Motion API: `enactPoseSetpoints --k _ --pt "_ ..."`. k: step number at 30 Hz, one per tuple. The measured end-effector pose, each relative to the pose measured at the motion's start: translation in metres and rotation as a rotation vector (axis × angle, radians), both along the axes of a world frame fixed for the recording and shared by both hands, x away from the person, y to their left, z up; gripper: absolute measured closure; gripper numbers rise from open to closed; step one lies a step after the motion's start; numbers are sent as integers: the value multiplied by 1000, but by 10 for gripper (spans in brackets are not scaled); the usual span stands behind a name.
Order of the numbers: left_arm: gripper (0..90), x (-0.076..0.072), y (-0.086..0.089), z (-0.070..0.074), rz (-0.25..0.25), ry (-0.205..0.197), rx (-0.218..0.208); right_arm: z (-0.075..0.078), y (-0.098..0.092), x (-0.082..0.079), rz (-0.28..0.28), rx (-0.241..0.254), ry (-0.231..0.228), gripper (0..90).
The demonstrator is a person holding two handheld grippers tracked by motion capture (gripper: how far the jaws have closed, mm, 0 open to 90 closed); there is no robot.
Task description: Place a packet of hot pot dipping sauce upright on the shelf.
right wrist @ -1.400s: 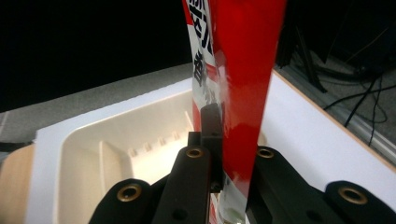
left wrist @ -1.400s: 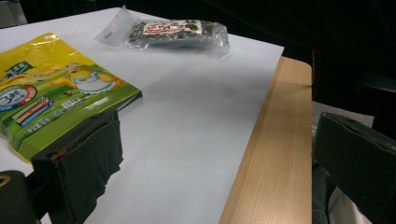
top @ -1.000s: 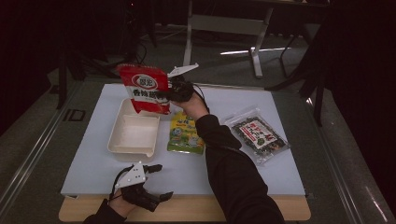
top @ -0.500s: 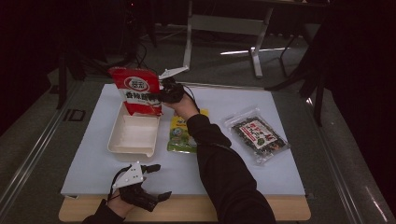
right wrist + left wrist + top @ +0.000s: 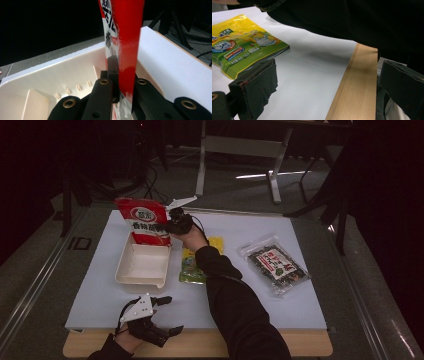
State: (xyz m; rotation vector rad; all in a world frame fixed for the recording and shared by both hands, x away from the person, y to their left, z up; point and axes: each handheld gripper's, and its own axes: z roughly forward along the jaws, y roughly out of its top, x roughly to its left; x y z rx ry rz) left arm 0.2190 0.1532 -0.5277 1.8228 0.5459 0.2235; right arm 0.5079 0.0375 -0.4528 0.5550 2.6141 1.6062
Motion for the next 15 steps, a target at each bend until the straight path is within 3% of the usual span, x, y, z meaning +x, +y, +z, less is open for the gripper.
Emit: enactPoseSetpoints --k 10,15 --pt "29 0 -1 0 -5 -2 4 -6 1 -3 -23 14 16 900" --pt "29 1 -1 0 -6 -2 4 -13 5 -6 -42 -53 8 899"
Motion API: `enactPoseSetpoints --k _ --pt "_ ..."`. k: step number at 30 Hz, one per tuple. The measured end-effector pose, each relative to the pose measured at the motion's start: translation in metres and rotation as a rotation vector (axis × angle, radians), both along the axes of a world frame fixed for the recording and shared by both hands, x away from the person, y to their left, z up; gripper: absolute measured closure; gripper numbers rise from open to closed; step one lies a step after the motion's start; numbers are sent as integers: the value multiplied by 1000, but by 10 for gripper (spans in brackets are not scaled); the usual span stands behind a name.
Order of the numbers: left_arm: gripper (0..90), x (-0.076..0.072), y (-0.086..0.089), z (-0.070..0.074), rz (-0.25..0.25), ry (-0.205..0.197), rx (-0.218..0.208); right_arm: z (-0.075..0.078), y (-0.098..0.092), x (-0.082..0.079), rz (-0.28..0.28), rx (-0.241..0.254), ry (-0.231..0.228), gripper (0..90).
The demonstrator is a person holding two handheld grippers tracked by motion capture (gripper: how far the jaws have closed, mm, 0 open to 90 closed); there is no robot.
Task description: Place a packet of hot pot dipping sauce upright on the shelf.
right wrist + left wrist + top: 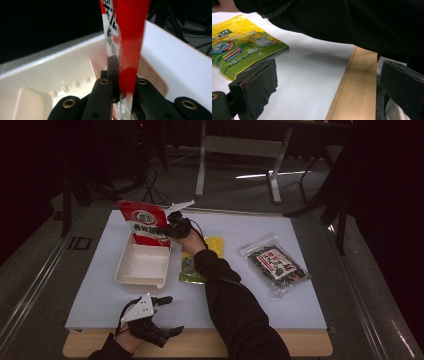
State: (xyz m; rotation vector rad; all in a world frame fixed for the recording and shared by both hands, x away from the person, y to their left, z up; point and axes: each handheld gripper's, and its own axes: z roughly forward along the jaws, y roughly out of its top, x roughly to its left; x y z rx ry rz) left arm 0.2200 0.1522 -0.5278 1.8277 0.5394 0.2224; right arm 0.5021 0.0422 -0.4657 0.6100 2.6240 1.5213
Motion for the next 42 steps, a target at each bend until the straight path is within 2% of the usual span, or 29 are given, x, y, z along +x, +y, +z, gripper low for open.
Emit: enactPoseSetpoints --k 3,6,8,11,17,24,29,36,42 --pt "29 0 0 0 -1 0 2 -3 -1 -1 -11 -30 -5 888" --pt "29 0 -1 0 -1 -1 3 0 -6 -2 -27 -27 -14 789" --pt "29 1 -1 0 -2 -3 4 4 -10 -2 -41 -40 -18 765" --pt "29 1 -2 0 -2 -3 4 9 -19 -4 -46 -34 -20 728" --pt "29 2 -4 -1 -6 -3 11 16 -36 -12 -58 -62 -44 682" --pt "29 4 -6 -2 -11 1 12 22 -62 -23 -66 -78 -48 616" --pt "29 4 -8 -2 -17 3 16 26 -85 -31 -87 -81 -45 606" --pt "29 5 -8 -2 -12 6 8 29 -117 -39 -120 -116 -41 597" --pt "29 6 -9 -3 -11 7 12 34 -151 -47 -151 -114 -50 635"
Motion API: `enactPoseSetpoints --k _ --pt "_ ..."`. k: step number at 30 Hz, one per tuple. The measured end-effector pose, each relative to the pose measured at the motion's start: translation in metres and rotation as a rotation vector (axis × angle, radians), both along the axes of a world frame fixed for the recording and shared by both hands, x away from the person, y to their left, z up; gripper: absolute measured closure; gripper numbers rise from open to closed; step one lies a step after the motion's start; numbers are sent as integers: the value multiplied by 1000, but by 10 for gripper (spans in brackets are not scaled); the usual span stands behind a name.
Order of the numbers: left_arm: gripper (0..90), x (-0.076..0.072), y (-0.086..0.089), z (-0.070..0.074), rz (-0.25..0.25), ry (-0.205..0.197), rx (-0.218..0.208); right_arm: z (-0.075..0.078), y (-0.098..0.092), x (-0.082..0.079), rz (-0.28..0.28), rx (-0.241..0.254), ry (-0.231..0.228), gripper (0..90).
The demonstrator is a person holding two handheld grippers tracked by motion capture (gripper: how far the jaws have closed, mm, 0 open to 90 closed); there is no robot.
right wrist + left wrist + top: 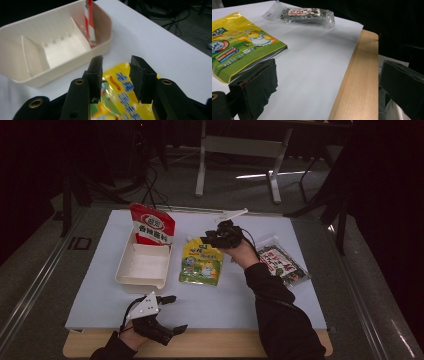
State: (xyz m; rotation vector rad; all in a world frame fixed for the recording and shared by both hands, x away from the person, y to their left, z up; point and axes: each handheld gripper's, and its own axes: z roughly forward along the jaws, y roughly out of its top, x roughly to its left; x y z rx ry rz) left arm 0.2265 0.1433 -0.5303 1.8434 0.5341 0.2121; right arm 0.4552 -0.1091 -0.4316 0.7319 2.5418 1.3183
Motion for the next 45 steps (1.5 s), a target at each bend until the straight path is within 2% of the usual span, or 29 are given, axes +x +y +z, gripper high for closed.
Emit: enactPoseSetpoints --k 3,5,6,12,19,27,29,30,33,35,36,41,45 --pt "29 -1 -1 0 -2 3 -7 3 -19 -4 -11 -10 -9 667" --pt "29 -1 -1 0 -6 0 -9 3 -24 -5 -18 -13 -15 684" --pt "29 -1 -1 0 -7 1 -11 5 -40 -6 -37 -8 -20 710" --pt "29 1 -2 -1 -6 6 -14 5 -85 -8 -93 2 -20 804" --pt "29 1 -4 -3 -9 10 -10 0 -137 -10 -173 -32 -21 882" --pt "29 2 -4 -4 -3 17 -7 -18 -193 -6 -292 -82 2 900" --pt "29 2 -4 -4 -4 17 -6 -20 -198 -5 -304 -86 4 900" --pt "29 2 -4 -4 -4 17 -5 -25 -210 -4 -331 -88 18 900" --pt "29 2 -5 -5 -5 17 -6 -33 -226 -3 -368 -93 35 900" --pt "29 3 -5 -5 -1 23 -5 -35 -230 -2 -377 -100 38 900" --pt "29 3 -5 -5 1 24 -5 -42 -242 0 -407 -111 53 900" --pt "29 4 -6 -6 5 22 -3 -58 -265 7 -486 -135 73 900" --pt "29 5 -6 -7 12 23 6 -70 -284 12 -555 -123 95 900"
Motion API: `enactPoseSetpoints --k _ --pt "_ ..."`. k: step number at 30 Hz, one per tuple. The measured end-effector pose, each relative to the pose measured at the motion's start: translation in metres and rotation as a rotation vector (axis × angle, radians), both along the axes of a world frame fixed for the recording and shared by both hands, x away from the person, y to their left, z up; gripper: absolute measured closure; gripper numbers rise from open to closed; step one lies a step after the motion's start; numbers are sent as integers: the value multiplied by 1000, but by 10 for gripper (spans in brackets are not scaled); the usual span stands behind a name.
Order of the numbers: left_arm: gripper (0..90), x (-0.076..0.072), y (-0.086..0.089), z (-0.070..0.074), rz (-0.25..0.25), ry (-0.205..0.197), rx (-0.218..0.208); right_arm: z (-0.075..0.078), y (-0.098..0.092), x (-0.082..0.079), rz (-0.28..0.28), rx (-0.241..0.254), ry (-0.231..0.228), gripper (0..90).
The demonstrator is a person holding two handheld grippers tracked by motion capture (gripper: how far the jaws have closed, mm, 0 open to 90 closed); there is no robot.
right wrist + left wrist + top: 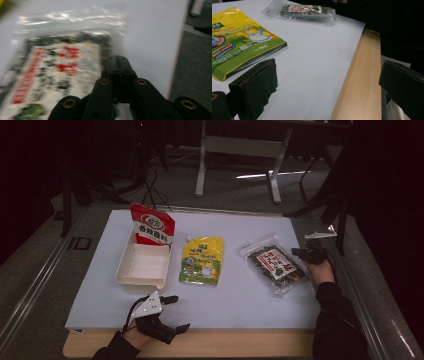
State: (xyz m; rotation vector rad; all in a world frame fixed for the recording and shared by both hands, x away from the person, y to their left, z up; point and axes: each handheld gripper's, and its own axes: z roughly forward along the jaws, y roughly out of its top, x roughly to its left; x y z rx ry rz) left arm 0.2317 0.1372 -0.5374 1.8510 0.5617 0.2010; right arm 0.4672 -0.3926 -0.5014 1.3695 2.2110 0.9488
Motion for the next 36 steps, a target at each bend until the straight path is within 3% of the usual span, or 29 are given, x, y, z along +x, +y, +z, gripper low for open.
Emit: enactPoseSetpoints --k 5,18,31,36 --pt "29 1 1 0 7 -2 2 -12 -12 4 -55 -2 22 900" --pt "29 1 1 0 5 -2 3 -28 -6 9 -56 -70 103 900" --pt "29 1 0 2 -4 -9 2 -30 4 -12 -16 -51 95 900" --pt "29 1 -2 3 -10 -10 -1 -29 18 -31 33 -41 98 900"
